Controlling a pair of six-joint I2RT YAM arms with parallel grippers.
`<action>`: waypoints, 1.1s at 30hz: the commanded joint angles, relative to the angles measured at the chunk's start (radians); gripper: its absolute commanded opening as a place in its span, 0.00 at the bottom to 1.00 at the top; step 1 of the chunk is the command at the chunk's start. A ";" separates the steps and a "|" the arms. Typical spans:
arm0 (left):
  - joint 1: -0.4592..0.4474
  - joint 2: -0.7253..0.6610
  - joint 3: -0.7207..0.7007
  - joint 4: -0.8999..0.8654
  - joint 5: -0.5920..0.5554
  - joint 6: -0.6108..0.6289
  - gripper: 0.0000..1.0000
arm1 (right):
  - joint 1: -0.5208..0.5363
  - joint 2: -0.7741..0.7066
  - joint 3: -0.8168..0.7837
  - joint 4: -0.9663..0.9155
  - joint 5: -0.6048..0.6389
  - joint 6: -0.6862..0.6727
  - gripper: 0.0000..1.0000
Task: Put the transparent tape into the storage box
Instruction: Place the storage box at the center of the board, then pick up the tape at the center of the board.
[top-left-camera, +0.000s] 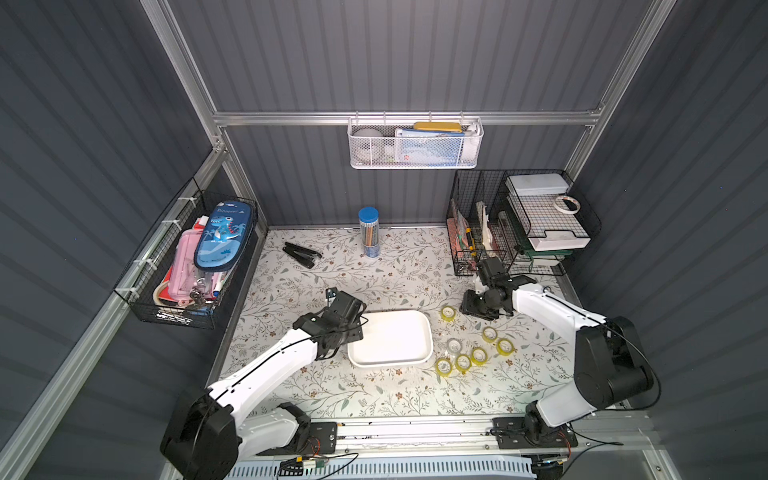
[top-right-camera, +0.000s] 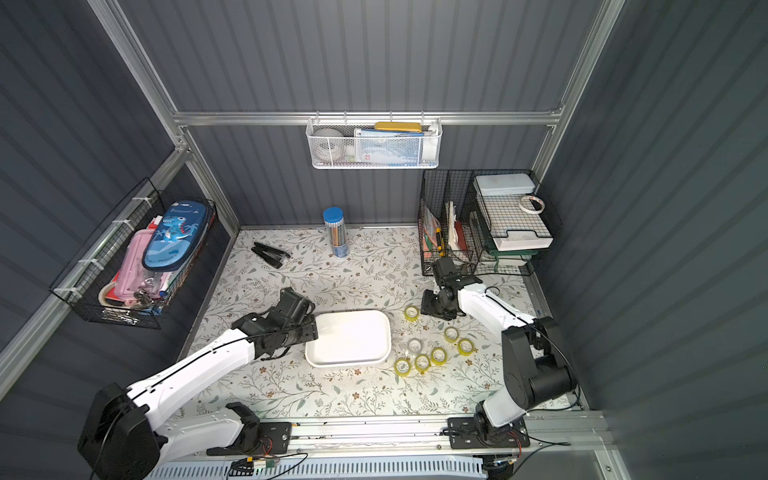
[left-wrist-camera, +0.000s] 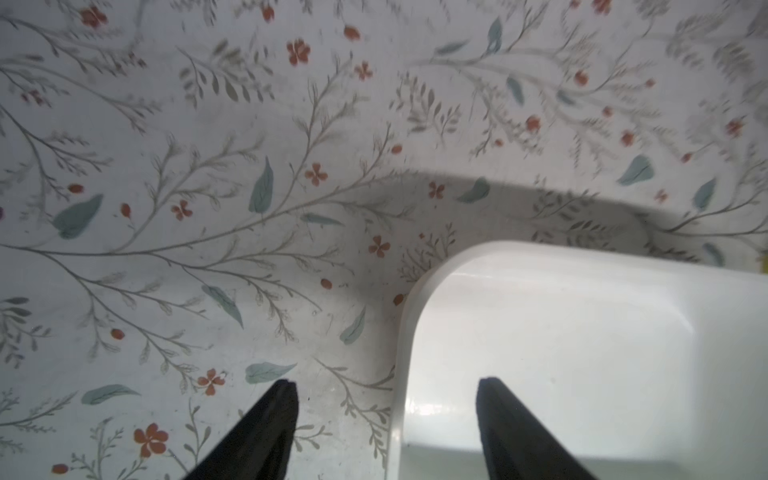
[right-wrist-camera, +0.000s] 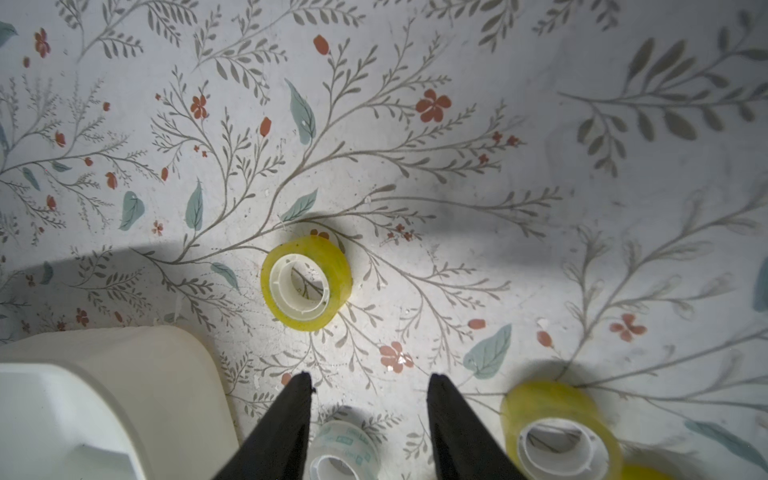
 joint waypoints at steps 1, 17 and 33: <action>-0.005 -0.041 0.085 -0.052 -0.100 0.021 0.82 | 0.017 0.060 0.039 0.023 -0.006 -0.010 0.50; -0.005 -0.008 0.151 -0.035 -0.081 0.037 0.89 | 0.076 0.253 0.156 0.004 0.019 -0.027 0.41; -0.005 -0.002 0.132 0.015 -0.072 0.068 0.92 | 0.094 0.287 0.151 -0.011 0.051 -0.025 0.00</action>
